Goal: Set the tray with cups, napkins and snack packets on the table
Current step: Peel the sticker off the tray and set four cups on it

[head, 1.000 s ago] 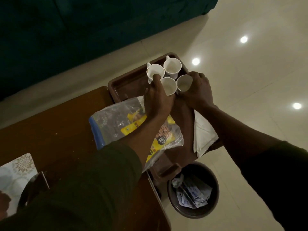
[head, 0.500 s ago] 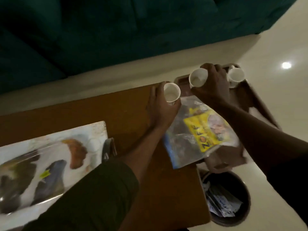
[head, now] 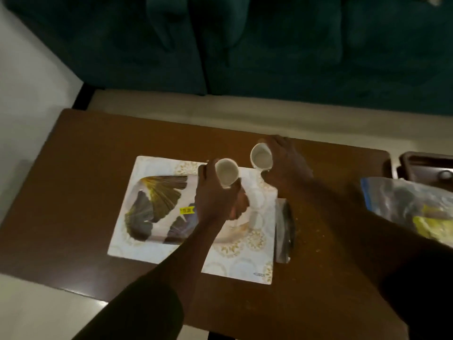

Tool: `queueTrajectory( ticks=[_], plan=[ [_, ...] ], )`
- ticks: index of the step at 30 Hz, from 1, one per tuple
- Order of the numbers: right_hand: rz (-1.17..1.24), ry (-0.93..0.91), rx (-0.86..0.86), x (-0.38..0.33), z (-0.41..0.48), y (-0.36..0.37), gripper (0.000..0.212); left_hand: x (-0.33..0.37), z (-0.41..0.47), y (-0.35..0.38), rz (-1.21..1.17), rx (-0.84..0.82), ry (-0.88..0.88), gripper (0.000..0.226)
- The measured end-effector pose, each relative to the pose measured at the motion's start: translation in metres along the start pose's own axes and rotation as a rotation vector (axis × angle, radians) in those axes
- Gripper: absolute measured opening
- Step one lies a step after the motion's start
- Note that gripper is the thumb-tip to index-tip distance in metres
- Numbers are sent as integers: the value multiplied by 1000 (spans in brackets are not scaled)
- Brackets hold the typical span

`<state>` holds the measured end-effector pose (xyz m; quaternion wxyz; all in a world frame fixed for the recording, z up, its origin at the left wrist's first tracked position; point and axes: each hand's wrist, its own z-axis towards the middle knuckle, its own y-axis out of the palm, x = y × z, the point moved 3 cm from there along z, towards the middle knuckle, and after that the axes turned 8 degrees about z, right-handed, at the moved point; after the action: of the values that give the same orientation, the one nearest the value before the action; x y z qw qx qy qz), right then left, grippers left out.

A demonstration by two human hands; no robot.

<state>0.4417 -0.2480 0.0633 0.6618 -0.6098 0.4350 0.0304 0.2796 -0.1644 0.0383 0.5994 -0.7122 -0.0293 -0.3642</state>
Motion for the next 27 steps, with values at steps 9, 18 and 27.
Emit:
queueTrajectory(
  ticks=[9, 18, 27],
  plan=[
    [-109, -317, -325, -73, -11, 122, 75, -123, -1, -29, 45, -25, -191, 75],
    [-170, -277, -232, -78, -23, 144, 84, -138, -4, -26, 60, -102, -249, 80],
    [278, 325, 229, -84, -60, 162, 99, -155, 8, -44, 510, -452, 456, 90]
  ],
)
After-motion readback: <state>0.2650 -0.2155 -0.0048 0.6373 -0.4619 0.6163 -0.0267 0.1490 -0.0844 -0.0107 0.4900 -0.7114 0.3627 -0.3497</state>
